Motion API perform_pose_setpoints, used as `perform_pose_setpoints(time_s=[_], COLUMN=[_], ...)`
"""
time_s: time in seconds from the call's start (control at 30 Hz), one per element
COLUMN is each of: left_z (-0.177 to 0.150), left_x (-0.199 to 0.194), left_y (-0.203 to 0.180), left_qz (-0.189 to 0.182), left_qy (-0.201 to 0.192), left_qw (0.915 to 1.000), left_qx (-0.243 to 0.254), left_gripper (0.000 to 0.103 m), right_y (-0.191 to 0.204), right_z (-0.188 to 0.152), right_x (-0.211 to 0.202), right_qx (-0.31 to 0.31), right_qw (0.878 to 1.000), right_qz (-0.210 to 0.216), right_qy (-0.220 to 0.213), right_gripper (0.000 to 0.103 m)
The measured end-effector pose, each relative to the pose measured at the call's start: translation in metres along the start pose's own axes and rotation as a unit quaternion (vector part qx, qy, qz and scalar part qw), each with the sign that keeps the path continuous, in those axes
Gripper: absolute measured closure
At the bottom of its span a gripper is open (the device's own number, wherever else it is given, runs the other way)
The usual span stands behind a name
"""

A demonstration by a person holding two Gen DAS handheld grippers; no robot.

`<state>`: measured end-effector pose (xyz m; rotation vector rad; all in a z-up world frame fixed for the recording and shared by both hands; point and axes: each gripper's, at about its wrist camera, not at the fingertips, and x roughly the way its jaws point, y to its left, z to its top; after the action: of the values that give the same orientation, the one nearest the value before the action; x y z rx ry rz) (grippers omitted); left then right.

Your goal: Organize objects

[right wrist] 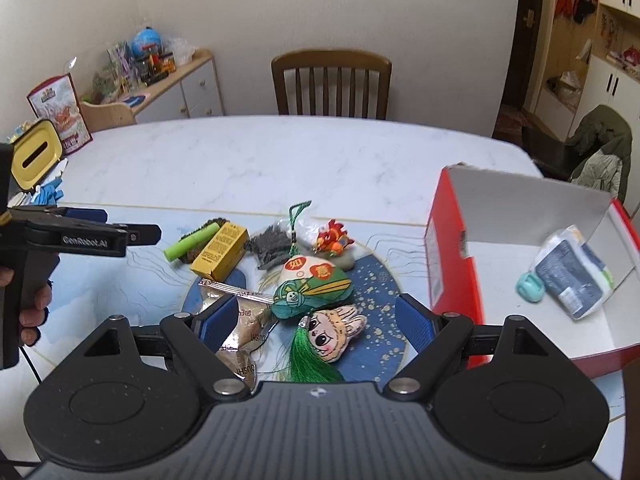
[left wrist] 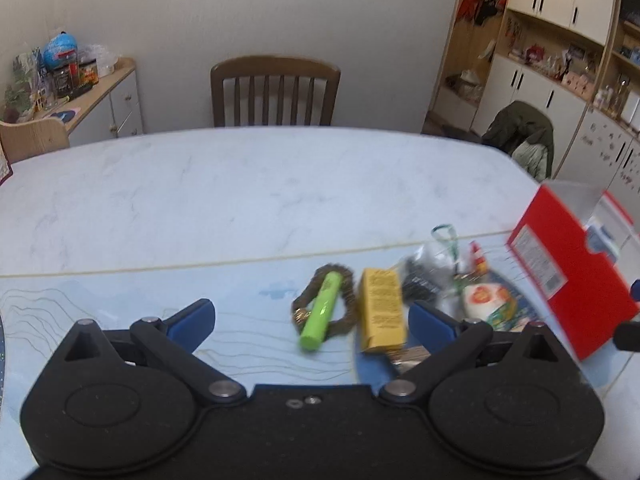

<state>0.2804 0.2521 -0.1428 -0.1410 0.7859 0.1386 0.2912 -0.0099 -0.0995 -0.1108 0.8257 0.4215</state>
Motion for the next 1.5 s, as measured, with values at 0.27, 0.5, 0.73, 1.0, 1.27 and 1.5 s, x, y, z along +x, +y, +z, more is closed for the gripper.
perform_pose_setpoints(time_s=[0.27,0.5,0.73,1.0,1.27,1.5], left_z=[-0.009,-0.013,-0.019,-0.022,-0.022,-0.021], left_x=[0.032,0.053,0.062,0.059,0.058,0.056], left_y=[0.011,0.014,0.016,0.012,0.007,0.002], left_qz=[0.013,0.01,-0.003,-0.026,-0.033,-0.024], left_qy=[0.022,0.034,0.04,0.034,0.023,0.019], left_qw=[0.9997,0.9993,0.9991,0.9989,0.9988,0.9987], left_qx=[0.0,0.009,0.014,0.02,0.028,0.04], left_gripper=[0.001,0.016,0.036,0.063,0.079,0.086], right_y=[0.003,0.003,0.007,0.006,0.006,0.007], right_z=[0.011,0.014,0.017,0.019,0.02,0.02], right_x=[0.047,0.089,0.11,0.124,0.132,0.134], right_qx=[-0.005,-0.01,-0.008,0.001,0.01,0.013], right_qw=[1.0,0.998,0.997,0.996,0.996,0.995], right_qz=[0.002,-0.006,-0.003,-0.005,-0.005,-0.008], right_qy=[0.027,0.059,0.074,0.087,0.092,0.096], right_gripper=[0.017,0.017,0.017,0.017,0.018,0.024])
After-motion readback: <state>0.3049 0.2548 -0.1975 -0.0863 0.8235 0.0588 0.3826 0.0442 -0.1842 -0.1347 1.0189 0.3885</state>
